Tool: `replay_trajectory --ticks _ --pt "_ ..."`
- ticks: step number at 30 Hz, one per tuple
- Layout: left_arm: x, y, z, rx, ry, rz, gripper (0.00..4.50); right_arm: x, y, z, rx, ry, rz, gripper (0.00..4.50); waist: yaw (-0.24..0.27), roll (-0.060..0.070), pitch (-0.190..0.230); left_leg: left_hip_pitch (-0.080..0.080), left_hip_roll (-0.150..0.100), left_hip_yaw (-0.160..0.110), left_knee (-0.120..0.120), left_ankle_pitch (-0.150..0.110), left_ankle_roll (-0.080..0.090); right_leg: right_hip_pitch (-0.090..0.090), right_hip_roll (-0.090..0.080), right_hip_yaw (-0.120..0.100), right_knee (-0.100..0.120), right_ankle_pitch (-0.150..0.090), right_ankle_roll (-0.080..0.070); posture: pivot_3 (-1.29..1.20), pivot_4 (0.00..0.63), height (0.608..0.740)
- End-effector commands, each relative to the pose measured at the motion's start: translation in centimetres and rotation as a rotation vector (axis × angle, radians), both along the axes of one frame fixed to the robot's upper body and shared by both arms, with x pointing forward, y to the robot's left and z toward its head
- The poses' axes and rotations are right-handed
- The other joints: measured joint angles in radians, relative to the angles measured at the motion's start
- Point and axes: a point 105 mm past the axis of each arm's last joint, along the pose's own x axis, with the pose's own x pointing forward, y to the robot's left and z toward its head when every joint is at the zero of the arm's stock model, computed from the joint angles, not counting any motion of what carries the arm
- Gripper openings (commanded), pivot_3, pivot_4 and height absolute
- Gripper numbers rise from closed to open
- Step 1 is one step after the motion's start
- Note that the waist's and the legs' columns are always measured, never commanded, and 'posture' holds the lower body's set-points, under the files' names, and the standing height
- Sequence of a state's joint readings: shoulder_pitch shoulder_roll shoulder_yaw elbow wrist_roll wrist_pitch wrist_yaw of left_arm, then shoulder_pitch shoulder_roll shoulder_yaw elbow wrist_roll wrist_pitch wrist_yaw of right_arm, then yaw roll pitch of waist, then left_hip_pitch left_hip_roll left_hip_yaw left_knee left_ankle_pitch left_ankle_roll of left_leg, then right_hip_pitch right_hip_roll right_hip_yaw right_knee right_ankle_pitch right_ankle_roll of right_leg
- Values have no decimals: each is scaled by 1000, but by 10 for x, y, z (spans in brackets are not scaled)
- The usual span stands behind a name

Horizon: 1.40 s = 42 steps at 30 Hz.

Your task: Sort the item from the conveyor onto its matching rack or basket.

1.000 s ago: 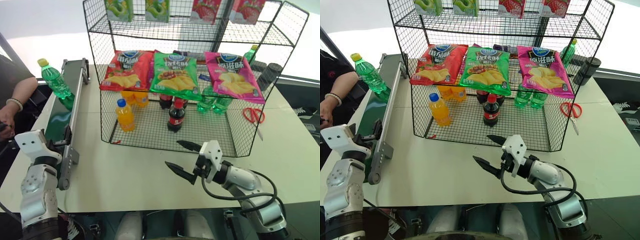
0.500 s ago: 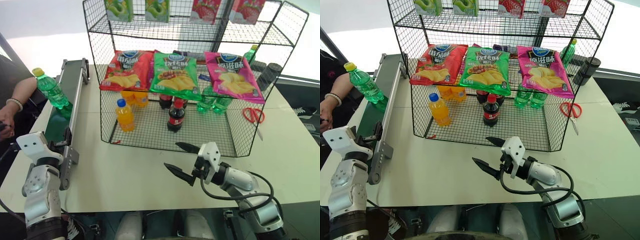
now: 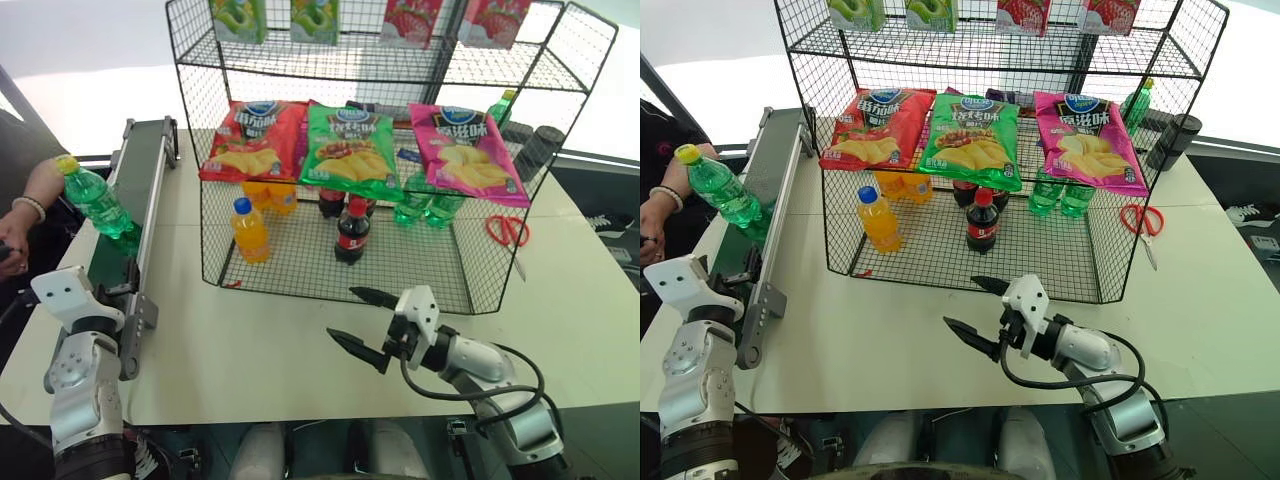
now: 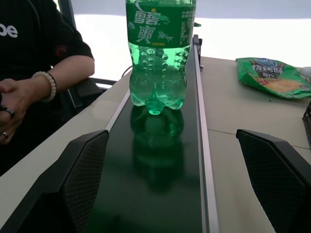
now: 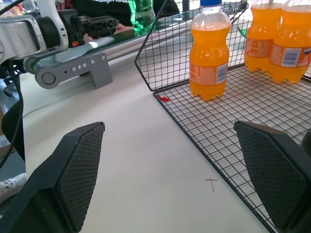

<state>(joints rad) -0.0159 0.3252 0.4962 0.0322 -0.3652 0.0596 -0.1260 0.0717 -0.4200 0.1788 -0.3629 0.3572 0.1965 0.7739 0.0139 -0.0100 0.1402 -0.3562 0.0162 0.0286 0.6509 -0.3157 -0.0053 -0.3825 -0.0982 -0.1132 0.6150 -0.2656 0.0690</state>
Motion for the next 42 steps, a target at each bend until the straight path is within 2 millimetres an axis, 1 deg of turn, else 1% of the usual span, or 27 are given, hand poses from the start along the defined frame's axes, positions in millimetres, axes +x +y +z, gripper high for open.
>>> replay_trajectory --ticks 1,13,22,35,37,40,42 --pt "-1 6 15 32 -47 23 4500 0 2 9 20 -42 8 4437 0 0 0 0 0 0 0 0 0 0 0 0 0 0 0 0 150 730" --pt "-1 8 16 41 -51 37 4500 0 5 16 29 -48 5 4437 0 0 0 0 0 0 0 0 0 0 0 0 0 0 0 0 150 730" --pt "-6 17 19 69 -55 96 4500 -1 6 20 33 -43 8 4437 0 0 0 0 0 0 0 0 0 0 0 0 0 0 0 0 150 730" --pt "-9 22 17 78 -40 139 4500 0 4 19 33 -32 14 4437 0 0 0 0 0 0 0 0 0 0 0 0 0 0 0 0 150 730" --pt "-9 19 19 70 -60 128 3960 0 4 18 32 -31 13 4500 0 0 0 0 0 0 0 0 0 0 0 0 0 0 0 0 150 730" --pt "-9 15 18 74 -58 114 2873 -1 4 18 32 -32 13 4500 1 0 0 0 0 0 0 0 0 0 -1 0 0 0 0 0 150 730" --pt "-9 14 20 81 -63 108 2862 -1 5 19 32 -32 12 4500 1 0 0 0 0 0 0 0 0 0 -1 0 0 0 0 0 150 730"
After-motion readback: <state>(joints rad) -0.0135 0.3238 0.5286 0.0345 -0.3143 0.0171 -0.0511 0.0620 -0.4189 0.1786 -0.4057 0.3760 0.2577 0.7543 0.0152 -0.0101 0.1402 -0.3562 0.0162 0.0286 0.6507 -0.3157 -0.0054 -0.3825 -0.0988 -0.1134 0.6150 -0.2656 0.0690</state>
